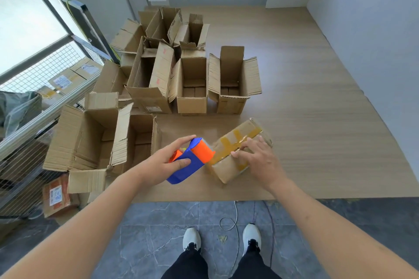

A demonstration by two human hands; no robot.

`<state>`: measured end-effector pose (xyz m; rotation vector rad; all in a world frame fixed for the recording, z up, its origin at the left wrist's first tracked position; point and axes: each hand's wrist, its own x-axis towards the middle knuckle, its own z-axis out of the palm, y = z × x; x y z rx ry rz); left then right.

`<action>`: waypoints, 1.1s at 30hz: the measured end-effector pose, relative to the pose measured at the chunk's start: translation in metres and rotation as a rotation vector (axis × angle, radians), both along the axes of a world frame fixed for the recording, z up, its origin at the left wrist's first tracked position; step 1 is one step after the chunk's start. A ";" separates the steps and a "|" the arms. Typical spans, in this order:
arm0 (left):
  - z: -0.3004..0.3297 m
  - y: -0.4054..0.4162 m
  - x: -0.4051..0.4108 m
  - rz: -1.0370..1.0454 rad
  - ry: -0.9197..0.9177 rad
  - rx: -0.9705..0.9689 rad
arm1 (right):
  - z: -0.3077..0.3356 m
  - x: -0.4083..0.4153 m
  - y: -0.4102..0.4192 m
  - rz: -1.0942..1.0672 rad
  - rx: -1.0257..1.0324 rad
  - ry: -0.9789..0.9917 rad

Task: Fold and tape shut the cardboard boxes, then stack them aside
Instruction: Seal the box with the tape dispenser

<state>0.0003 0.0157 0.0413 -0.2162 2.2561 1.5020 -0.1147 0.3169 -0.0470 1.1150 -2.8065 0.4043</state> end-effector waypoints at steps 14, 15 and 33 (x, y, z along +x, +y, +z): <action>0.031 -0.004 -0.001 -0.201 0.138 -0.216 | 0.025 0.014 -0.037 0.139 0.281 -0.393; 0.033 -0.004 0.000 -0.208 0.140 -0.223 | 0.028 0.009 -0.036 0.171 0.280 -0.442; 0.052 0.010 -0.001 -0.325 0.212 -0.245 | 0.095 0.026 -0.044 0.048 -0.685 -1.317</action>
